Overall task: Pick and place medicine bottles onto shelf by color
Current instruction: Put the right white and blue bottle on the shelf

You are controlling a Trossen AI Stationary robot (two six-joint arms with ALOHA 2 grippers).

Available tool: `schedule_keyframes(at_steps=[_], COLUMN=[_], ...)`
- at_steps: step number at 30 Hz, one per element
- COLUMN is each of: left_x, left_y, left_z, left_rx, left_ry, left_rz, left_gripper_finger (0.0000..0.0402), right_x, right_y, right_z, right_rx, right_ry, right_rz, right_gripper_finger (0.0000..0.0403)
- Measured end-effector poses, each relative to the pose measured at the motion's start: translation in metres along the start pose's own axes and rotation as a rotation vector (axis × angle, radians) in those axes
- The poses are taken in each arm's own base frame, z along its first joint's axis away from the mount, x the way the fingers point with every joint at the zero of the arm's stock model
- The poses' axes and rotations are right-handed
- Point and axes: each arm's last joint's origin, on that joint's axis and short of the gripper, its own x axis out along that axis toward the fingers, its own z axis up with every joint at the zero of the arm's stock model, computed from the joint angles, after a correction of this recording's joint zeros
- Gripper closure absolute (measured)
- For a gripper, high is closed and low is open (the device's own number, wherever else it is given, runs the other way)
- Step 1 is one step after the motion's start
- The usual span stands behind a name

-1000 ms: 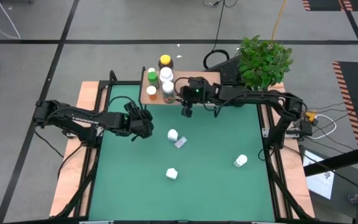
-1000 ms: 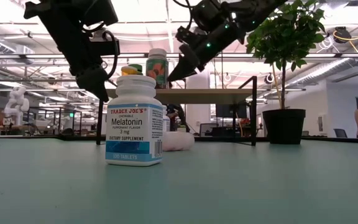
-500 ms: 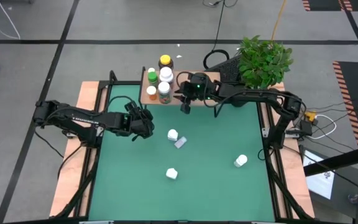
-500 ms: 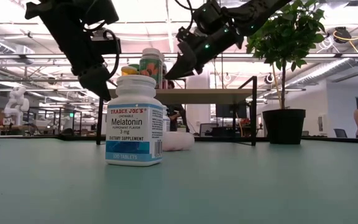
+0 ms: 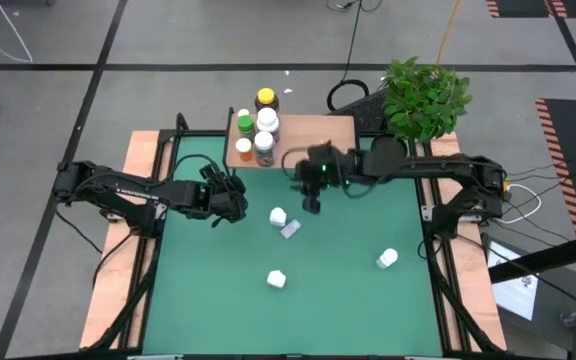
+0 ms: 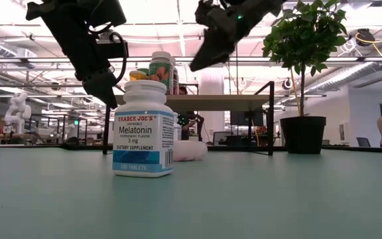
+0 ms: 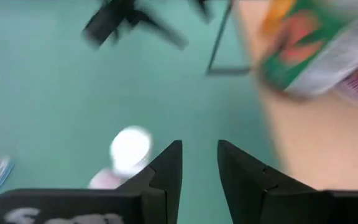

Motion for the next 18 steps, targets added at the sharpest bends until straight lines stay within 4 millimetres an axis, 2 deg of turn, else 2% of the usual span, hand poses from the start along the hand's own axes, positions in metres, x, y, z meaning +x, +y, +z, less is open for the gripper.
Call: schedule_keyframes(at_steps=[5,11,14,18], left_x=[-0.003,-0.004,-0.004,-0.006], left_y=[-0.004,-0.006,-0.008,-0.009], left_z=[0.000,0.009,0.014,0.024], left_rx=[0.052,0.087,0.109,0.134], left_ry=[-0.014,-0.089,-0.133,-0.220], left_rz=[-0.012,-0.034,-0.071,-0.094], left_gripper_finger=[0.0190,0.0190,0.0190,0.0190], right_x=[-0.009,-0.038,-0.058,-0.083], right_y=[0.046,0.098,0.114,0.127], right_z=[-0.014,-0.033,-0.041,-0.056], right_rx=[-0.016,-0.047,-0.024,0.043], right_ry=[0.172,0.360,0.417,0.555], right_rz=[0.068,0.114,0.093,0.053], right_gripper_finger=[0.0310,0.0307,0.0295,0.0263])
